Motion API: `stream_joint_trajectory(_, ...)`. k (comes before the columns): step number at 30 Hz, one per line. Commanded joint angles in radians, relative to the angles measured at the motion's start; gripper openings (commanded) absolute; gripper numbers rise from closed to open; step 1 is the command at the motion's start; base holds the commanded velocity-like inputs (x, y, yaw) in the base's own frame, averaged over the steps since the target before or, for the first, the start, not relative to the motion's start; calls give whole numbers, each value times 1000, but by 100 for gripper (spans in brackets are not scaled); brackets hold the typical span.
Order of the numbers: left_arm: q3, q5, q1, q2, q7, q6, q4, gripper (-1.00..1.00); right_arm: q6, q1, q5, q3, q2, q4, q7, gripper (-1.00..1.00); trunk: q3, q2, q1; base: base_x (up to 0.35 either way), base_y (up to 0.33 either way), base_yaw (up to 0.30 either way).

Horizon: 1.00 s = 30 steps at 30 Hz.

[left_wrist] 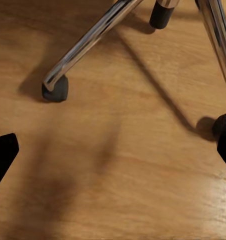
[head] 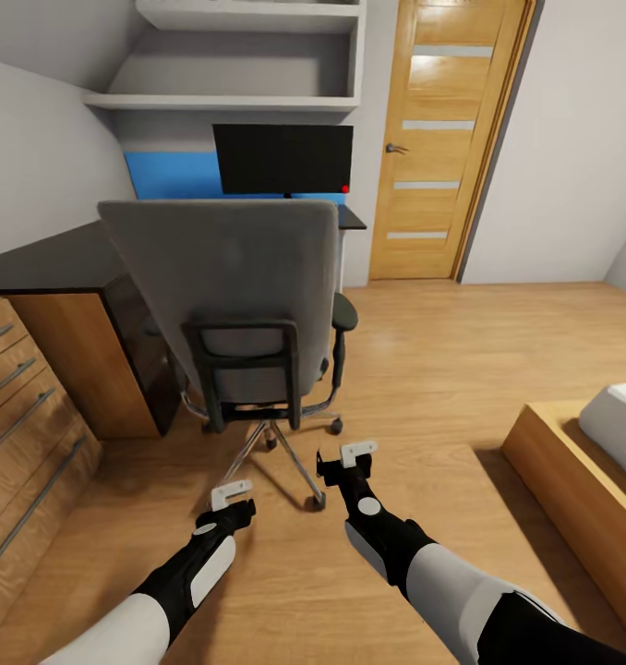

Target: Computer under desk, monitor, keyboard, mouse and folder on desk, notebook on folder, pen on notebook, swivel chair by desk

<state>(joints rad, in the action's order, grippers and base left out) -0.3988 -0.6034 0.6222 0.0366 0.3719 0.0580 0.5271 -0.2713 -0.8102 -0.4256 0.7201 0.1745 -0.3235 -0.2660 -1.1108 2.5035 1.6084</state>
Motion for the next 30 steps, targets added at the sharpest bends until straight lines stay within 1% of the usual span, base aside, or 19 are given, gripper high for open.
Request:
stream_joint_trajectory(1, -7, -6, 1, -1, 8, 3, 2, 100, -5, -1, -9, 9, 0, 1, -6, 100, -1, 0, -1, -251, 143, 0)
stream_joint_trajectory(4, -6, -6, 1, -2, 7, 3, 1, 100, -5, -1, -9, 9, 0, 1, -6, 100, -1, 0, -1, -160, 200, 0)
stream_joint_trajectory(7, -6, -5, 1, -2, 7, 2, 1, 100, -5, -1, -9, 10, 0, 1, -6, 100, -1, 0, -1, -18, 260, 0)
stream_joint_trajectory(16, -7, -5, 1, -2, 7, -31, -2, 100, -4, -1, -9, 10, 0, 1, -2, 100, -1, 0, -1, 154, 250, 0)
stream_joint_trajectory(21, -8, -6, 1, -2, 6, -41, -4, 100, -3, -1, -9, 10, 0, 2, -1, 100, -1, 0, -1, 81, 68, 0)
stream_joint_trajectory(30, -8, -6, 1, -1, 6, -47, -5, 100, -13, -1, -8, 9, 0, 2, -3, 100, -1, 0, -1, 14, 12, 0)
